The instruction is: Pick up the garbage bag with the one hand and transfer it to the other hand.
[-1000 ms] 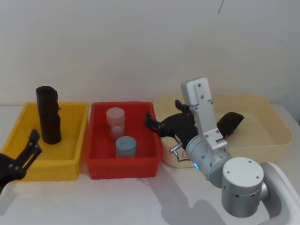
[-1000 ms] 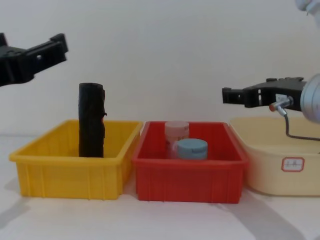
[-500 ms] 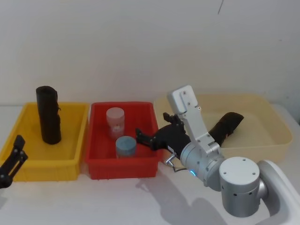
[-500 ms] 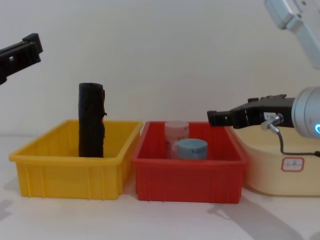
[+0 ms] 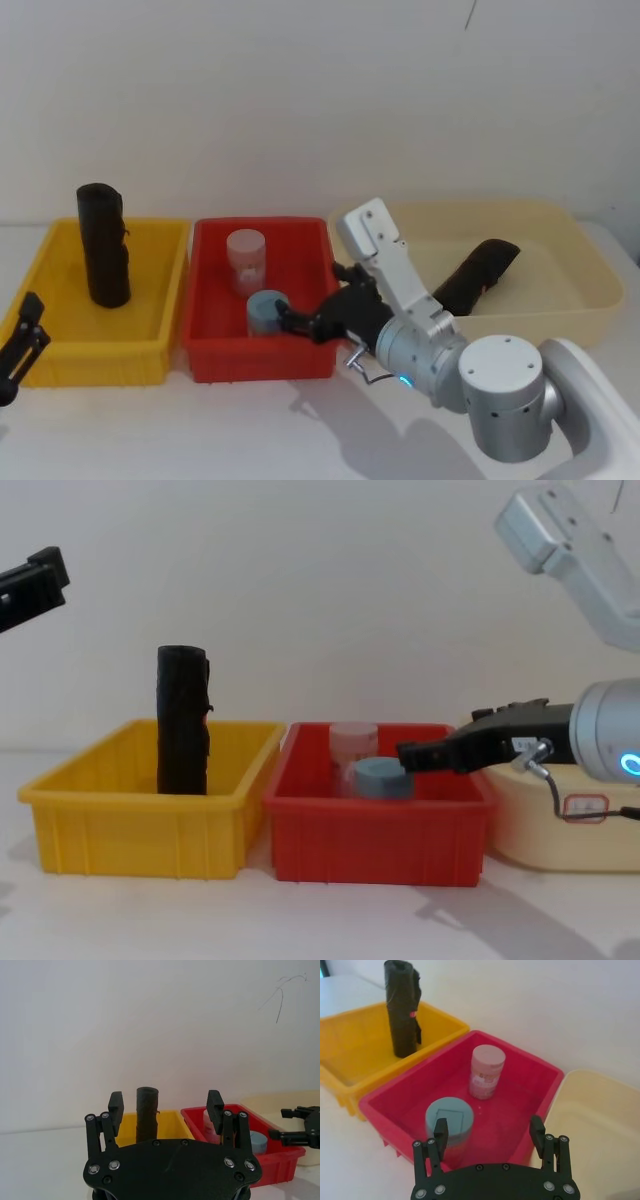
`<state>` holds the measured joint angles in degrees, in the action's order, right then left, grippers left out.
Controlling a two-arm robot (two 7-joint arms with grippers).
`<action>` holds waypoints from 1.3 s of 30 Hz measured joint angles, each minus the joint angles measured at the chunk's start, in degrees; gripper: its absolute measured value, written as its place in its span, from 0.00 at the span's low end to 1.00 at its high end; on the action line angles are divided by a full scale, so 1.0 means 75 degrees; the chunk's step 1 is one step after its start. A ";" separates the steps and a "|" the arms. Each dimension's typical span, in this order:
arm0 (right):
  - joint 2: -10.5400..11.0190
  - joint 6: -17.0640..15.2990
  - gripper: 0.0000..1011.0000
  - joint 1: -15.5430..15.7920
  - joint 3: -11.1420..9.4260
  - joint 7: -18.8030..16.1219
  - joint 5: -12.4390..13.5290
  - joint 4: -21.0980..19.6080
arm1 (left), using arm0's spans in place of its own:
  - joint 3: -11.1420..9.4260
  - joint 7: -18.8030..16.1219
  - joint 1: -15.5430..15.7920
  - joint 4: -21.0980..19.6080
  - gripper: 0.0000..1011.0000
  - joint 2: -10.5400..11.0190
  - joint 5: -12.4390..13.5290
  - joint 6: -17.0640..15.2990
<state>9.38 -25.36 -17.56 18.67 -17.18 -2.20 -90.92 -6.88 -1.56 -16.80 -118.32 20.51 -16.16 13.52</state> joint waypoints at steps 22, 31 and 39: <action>-0.0094 -0.0168 0.99 -0.0302 0.0353 -0.0180 0.0092 0.0310 | 0.0030 -0.0029 -0.0062 -0.0030 0.99 0.0000 0.0010 0.0034; -0.0193 -0.0231 0.99 -0.0394 0.0429 -0.0191 0.0188 0.0461 | 0.0036 -0.0032 -0.0069 -0.0032 0.99 0.0000 0.0010 0.0039; -0.0289 -0.0273 0.99 -0.0475 0.0500 -0.0187 0.0256 0.0697 | 0.0036 -0.0033 -0.0073 -0.0033 0.99 0.0000 0.0009 0.0039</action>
<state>7.21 -27.41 -21.12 22.42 -18.58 -0.28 -85.70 -6.61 -1.81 -17.34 -118.57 20.51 -16.10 13.82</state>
